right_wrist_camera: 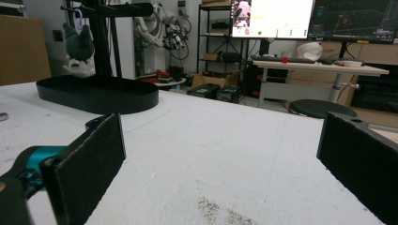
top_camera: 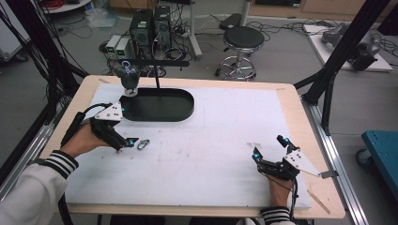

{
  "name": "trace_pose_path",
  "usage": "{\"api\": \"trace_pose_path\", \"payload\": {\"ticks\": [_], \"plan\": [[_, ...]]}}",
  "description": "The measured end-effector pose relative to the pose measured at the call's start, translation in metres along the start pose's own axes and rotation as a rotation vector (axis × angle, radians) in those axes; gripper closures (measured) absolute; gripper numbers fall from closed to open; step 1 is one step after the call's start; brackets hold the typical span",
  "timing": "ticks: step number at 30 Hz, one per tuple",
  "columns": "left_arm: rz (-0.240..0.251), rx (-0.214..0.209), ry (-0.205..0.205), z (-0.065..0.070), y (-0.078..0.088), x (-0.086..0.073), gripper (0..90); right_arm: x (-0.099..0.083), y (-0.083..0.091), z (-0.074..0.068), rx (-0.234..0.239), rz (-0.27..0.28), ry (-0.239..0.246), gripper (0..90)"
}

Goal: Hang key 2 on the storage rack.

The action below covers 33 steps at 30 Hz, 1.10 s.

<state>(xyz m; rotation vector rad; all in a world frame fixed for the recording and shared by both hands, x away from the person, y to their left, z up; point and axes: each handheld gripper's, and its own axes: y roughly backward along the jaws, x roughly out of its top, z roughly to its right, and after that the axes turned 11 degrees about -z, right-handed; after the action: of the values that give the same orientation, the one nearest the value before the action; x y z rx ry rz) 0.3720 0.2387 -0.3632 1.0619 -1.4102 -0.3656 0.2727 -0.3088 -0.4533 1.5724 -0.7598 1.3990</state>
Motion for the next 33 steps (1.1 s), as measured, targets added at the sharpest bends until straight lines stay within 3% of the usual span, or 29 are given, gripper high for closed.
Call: {"api": "trace_pose_path", "payload": {"ticks": [11, 17, 28, 31, 33], "plan": [[-0.090, -0.030, -0.004, -0.003, -0.024, -0.005, 3.7, 0.000, 0.000, 0.001, -0.001, 0.000, -0.001, 0.6], [-0.115, -0.049, 0.012, -0.005, -0.034, -0.008, 3.7, 0.000, 0.000, 0.001, -0.001, 0.000, 0.000, 0.6], [-0.176, -0.070, -0.005, -0.002, -0.053, -0.010, 3.8, 0.000, 0.000, 0.001, -0.001, 0.002, -0.001, 0.7], [-0.172, -0.081, -0.021, -0.001, -0.054, -0.010, 13.2, 0.000, 0.000, 0.001, 0.000, 0.001, -0.005, 0.6], [-0.188, -0.077, -0.023, -0.001, -0.055, -0.010, 13.3, 0.000, 0.000, 0.001, 0.001, 0.002, -0.005, 0.7]]}}
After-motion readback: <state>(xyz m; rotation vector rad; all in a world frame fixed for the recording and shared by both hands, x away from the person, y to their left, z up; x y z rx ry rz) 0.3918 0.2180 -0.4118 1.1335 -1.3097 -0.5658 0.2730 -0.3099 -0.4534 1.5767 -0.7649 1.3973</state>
